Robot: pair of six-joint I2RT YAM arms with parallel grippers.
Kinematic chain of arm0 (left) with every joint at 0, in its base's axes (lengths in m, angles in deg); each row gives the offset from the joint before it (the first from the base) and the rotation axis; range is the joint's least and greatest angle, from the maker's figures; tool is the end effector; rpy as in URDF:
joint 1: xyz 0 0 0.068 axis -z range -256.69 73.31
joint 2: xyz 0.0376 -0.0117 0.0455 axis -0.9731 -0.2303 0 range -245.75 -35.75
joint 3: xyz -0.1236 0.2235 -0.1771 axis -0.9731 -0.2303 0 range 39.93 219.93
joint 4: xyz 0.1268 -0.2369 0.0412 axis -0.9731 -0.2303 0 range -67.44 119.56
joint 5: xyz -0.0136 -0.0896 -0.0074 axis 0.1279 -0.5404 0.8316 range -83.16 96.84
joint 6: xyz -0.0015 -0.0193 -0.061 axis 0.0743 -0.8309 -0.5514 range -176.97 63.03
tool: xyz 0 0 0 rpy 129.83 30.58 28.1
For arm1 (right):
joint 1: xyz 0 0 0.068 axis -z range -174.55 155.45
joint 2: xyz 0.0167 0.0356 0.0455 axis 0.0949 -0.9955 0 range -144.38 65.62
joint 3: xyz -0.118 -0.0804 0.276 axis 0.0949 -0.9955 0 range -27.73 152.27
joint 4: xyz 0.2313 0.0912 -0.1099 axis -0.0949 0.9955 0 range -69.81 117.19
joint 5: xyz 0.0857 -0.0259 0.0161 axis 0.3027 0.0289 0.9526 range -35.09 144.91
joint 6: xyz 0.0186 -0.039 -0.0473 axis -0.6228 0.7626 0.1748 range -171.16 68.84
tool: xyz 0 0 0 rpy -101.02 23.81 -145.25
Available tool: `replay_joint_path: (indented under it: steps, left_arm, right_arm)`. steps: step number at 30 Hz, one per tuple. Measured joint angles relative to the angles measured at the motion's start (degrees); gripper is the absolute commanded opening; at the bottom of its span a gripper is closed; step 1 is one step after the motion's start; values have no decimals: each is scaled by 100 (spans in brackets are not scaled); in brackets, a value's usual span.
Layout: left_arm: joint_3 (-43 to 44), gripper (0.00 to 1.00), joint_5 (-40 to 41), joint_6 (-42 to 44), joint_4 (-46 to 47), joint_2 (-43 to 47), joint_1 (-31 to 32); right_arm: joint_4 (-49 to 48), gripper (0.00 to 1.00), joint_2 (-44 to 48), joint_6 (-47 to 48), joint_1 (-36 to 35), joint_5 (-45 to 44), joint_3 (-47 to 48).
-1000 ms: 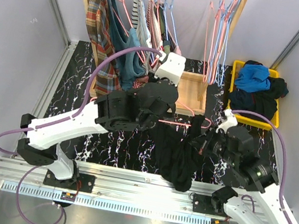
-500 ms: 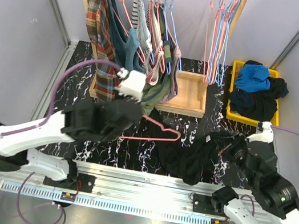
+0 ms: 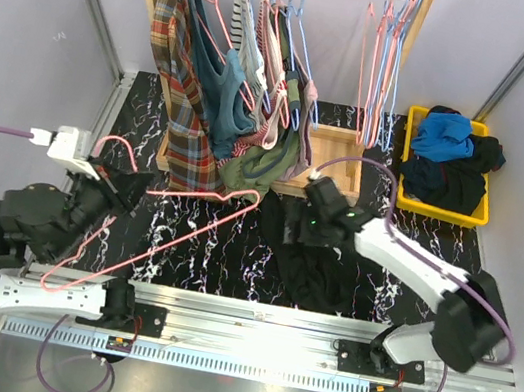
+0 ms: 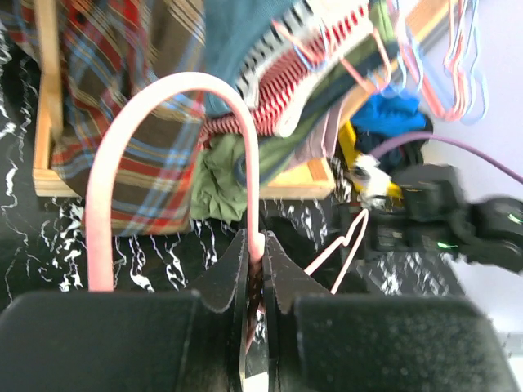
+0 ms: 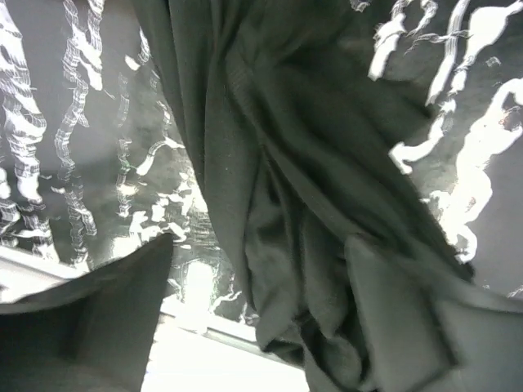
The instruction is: Remove the tank top from the hanger
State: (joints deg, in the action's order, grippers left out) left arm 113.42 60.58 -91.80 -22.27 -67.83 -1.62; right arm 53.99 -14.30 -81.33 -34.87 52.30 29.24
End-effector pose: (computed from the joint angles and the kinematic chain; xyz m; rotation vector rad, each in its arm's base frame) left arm 0.0431 -0.0063 0.4702 -0.0828 1.7141 -0.6180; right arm 0.2256 0.1883 0.2639 -0.2133 2.6047 0.4017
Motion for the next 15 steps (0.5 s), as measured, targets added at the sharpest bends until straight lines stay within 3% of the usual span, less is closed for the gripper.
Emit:
replay_joint_path:
  steps: [4,11,14,15]
  left_arm:
    - [-286,0,-184,4,7,-160,0]
    - [-424,0,-297,28,9,-170,0]
    - [-470,0,-299,28,26,-55,0]
    - [-481,0,-299,28,24,-24,0]
  right_arm:
    - [35,100,-728,85,-472,-490,168]
    - [144,100,-1600,-17,-529,-1270,411]
    - [92,93,-2057,-94,-535,-1257,470]
    - [63,85,-2083,-103,-535,-1209,505]
